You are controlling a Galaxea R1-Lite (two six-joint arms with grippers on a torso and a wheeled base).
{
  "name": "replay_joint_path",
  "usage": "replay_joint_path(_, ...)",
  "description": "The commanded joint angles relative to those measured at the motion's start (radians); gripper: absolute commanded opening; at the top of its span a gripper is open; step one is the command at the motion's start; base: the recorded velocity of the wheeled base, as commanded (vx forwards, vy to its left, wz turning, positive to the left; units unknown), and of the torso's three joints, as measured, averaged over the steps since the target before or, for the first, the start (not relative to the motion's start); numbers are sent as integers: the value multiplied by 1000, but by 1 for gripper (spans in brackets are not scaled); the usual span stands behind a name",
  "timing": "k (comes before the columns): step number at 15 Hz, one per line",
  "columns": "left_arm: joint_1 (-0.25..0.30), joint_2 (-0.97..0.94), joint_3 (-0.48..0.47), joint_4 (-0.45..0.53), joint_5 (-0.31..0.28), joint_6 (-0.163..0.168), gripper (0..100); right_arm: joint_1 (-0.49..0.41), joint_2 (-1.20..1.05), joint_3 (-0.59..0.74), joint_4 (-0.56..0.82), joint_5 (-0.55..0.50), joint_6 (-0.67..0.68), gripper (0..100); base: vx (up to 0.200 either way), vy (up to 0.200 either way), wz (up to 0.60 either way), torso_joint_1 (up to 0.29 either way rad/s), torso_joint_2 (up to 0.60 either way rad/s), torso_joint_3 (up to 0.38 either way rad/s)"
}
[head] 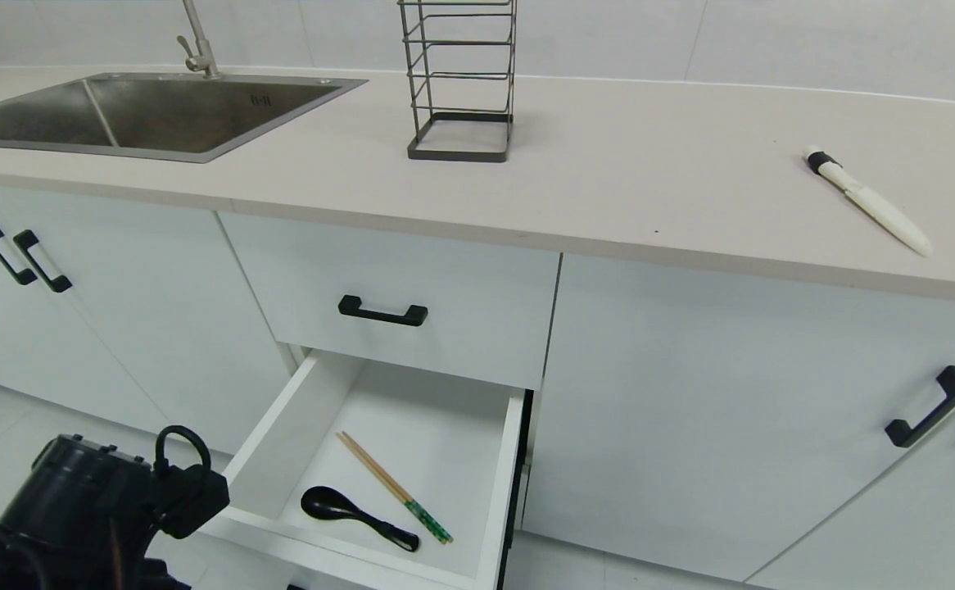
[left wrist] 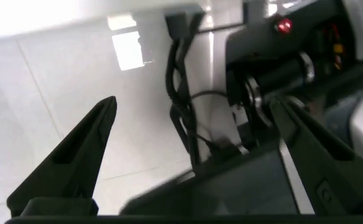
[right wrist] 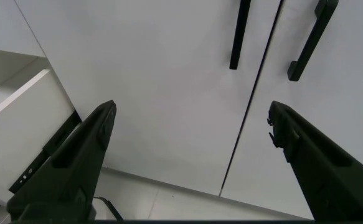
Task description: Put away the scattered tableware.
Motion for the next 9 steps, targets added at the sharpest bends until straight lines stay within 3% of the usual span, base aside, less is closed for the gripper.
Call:
replay_joint_path(1,0,69,5,-23,3,-3,100,0,5,0,0,1,0,100,0,0,0,0,0,0)
replay_joint_path(4,0,105,4,-78,4,-5,100,0,5,0,0,1,0,100,0,0,0,0,0,0)
replay_joint_path(6,2,179,2,-195,20,-31,100,0,5,0,0,1,0,100,0,0,0,0,0,0)
replay_joint_path(9,0,214,5,-293,34,-31,100,0,5,0,0,1,0,100,0,0,0,0,0,0)
